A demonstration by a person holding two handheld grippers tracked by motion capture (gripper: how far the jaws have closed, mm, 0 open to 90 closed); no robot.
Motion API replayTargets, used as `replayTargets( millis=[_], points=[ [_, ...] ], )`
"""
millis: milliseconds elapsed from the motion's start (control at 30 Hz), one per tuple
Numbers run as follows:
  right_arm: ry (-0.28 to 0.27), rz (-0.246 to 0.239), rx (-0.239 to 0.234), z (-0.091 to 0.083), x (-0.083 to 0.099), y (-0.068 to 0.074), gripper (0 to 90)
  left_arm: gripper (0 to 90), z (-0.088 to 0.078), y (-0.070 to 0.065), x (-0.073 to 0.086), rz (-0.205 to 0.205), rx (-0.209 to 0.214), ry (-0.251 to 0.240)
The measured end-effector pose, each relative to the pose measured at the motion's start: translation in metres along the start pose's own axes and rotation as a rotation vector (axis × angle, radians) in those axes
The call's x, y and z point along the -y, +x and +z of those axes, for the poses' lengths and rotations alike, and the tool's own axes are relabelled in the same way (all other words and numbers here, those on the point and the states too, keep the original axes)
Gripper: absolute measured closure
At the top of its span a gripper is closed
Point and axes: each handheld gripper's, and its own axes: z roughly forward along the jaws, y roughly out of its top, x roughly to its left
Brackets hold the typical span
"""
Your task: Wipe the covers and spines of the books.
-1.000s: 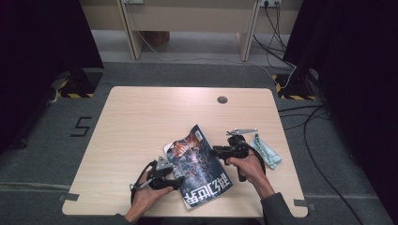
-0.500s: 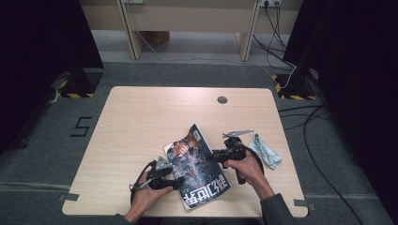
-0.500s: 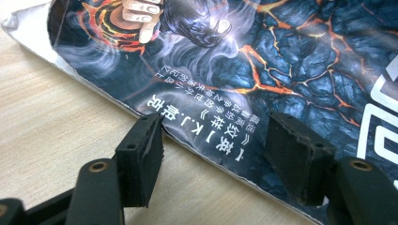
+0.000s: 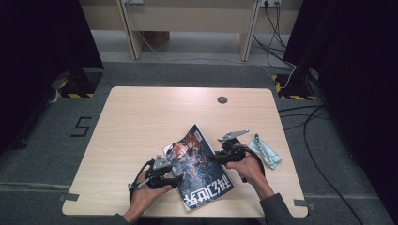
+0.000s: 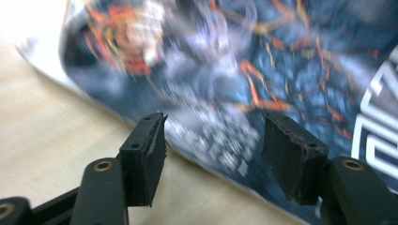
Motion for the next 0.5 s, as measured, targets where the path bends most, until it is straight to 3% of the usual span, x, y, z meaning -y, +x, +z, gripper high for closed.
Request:
replayTargets(
  millis=[100, 267, 433, 500],
  points=[
    [0.011, -0.052, -0.003, -0.001, 0.000, -0.001, 78.1, 35.5, -0.006, 0.006, -0.005, -0.009, -0.022, -0.043],
    [0.023, -0.126, -0.041, -0.009, 0.001, -0.001, 78.7, 32.9, -0.010, 0.016, -0.008, -0.034, -0.016, -0.063],
    [0.031, -0.136, -0.101, -0.014, 0.008, -0.001, 79.8, 27.7, -0.006, 0.019, -0.015, -0.018, -0.008, -0.054],
    [0.041, -0.162, -0.112, -0.015, 0.009, 0.001, 79.8, 27.1, -0.004, 0.019, -0.019, -0.012, 0.004, -0.051]
  ],
)
